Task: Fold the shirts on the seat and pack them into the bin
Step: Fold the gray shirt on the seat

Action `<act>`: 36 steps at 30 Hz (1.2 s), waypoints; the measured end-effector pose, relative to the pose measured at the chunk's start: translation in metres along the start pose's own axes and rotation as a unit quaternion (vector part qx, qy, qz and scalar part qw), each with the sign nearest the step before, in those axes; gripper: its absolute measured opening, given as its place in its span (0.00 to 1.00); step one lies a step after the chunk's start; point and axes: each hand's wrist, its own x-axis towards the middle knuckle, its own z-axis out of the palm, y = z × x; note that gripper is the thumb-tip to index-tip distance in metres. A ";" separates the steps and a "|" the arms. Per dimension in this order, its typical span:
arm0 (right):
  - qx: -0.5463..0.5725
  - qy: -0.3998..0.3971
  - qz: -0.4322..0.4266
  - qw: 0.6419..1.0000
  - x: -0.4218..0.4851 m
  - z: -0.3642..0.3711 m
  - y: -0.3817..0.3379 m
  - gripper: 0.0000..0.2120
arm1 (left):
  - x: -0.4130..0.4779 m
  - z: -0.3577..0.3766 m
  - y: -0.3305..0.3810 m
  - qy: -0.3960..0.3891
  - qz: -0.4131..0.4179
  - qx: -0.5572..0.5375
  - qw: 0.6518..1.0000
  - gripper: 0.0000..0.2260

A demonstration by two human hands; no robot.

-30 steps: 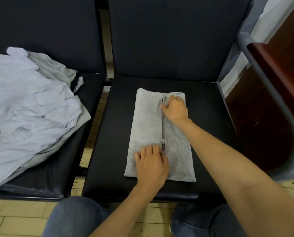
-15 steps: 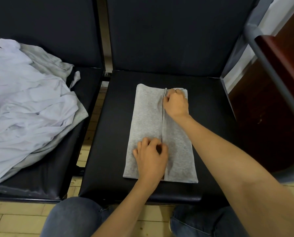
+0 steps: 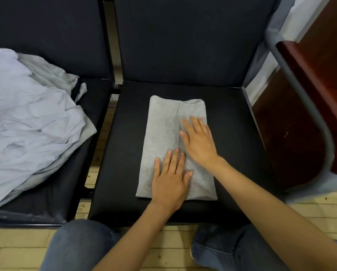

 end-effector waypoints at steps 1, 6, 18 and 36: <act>-0.020 -0.032 0.005 0.999 -0.009 0.004 0.004 0.26 | -0.001 0.001 -0.001 -0.010 0.004 0.004 1.000 0.29; -0.066 -0.093 0.037 0.993 -0.011 0.016 0.011 0.27 | -0.003 -0.003 0.000 -0.038 0.004 0.010 0.999 0.31; -0.005 0.103 -0.232 0.967 -0.107 -0.015 0.016 0.15 | -0.042 -0.059 -0.062 0.059 0.117 -0.050 0.990 0.22; -0.195 0.095 -0.244 0.945 -0.151 -0.010 0.029 0.13 | -0.061 -0.060 -0.072 0.080 0.225 0.182 0.954 0.05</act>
